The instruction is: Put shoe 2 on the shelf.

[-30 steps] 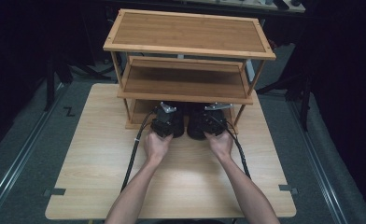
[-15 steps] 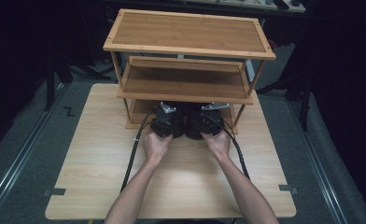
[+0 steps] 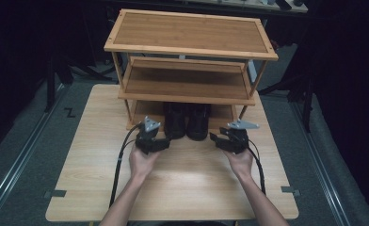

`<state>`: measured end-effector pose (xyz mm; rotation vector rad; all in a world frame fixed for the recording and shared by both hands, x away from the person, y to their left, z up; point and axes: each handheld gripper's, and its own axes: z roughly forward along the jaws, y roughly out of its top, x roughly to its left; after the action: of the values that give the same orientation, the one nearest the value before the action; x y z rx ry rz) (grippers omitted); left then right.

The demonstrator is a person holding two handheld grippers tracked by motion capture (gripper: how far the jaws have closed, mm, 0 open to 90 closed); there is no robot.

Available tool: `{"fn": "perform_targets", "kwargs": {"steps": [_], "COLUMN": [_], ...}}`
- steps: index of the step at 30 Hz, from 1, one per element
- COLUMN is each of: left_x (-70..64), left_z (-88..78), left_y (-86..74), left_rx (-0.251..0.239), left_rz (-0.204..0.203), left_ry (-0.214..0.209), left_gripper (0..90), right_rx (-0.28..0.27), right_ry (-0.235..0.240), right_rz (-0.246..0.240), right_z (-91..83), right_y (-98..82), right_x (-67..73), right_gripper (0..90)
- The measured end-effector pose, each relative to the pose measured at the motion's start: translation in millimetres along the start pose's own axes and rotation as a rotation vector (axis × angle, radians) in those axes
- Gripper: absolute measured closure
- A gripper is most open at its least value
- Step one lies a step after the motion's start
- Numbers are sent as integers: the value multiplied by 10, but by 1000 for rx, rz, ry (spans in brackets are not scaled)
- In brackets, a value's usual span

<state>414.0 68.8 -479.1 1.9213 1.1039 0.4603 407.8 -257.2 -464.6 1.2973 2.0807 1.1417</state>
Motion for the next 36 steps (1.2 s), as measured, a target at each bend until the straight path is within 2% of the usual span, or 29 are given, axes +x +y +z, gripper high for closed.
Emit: {"fn": "perform_targets", "kwargs": {"steps": [3,5,7,9,10,14,17,23,36], "left_x": [140,242,331,398,417,430,400,392,387], "left_z": [-101,-149,-188,-215,-228,-247,-238,-240,-236], "left_y": [-374,-563,-691,-765,-790,-808,-808,-812,-809], "left_rx": [37,65,90,105,98,99,108,111,116], "left_rz": [-31,-49,-58,-61,-62,-54,-30,-29,-25], "left_ry": [44,78,114,142,148,159,173,167,159], "left_gripper": [376,375,372,368,365,359,346,326,297], "right_rx": [47,83,111,125,134,126,138,144,147], "right_ry": [-60,-94,-116,-146,-157,-165,-189,-193,-198], "right_rz": [-17,-5,22,24,29,48,43,51,56], "right_z": [-98,-140,-180,-213,-225,-267,-277,-290,-287], "right_y": [-371,-588,-743,-841,-877,-941,-952,-963,-961], "right_x": [-119,-214,-294,-343,-358,-391,-388,-399,-397], "right_gripper": [506,509,508,508,507,501,479,429,408]}}
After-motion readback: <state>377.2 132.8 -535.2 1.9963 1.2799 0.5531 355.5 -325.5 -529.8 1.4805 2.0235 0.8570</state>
